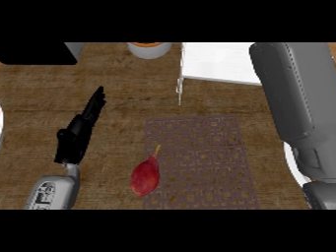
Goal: Pick the lemon from the placemat and place it in the tiered shelf
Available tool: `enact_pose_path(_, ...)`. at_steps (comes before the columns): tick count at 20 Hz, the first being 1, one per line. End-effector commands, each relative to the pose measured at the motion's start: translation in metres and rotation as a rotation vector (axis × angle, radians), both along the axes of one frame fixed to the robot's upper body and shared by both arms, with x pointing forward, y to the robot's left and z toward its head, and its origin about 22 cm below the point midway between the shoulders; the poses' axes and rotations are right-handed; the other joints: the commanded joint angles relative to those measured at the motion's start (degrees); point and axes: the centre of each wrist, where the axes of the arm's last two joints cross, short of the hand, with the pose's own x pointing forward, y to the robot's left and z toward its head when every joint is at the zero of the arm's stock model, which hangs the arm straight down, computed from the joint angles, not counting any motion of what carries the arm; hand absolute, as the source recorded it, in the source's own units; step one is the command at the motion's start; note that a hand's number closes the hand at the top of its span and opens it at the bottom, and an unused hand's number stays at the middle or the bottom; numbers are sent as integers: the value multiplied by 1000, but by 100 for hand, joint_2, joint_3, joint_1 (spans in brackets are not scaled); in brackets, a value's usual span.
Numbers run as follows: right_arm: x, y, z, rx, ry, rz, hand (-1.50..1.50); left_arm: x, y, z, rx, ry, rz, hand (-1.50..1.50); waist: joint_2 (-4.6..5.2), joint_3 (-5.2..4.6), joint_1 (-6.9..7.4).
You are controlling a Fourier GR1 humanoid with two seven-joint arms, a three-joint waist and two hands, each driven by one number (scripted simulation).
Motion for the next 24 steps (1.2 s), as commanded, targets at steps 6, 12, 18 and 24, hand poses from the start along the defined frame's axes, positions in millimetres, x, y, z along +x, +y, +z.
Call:
enact_pose_path(6,-4,-33,-7,28,79,-227,-150,-4,2,-9,-1,0,4,0,-18,3,-45)
enact_pose_path(12,-28,-27,4,167,-40,-136,-150,0,27,-7,-1,10,16,0,-23,4,-67)
enact_pose_path(18,-26,-5,13,225,-47,-30,-150,-4,3,11,-8,-9,12,0,-15,5,9)
enact_pose_path(24,-35,-35,46,313,-178,-9,-150,-5,-13,-4,-15,-10,-2,0,-9,5,-6)
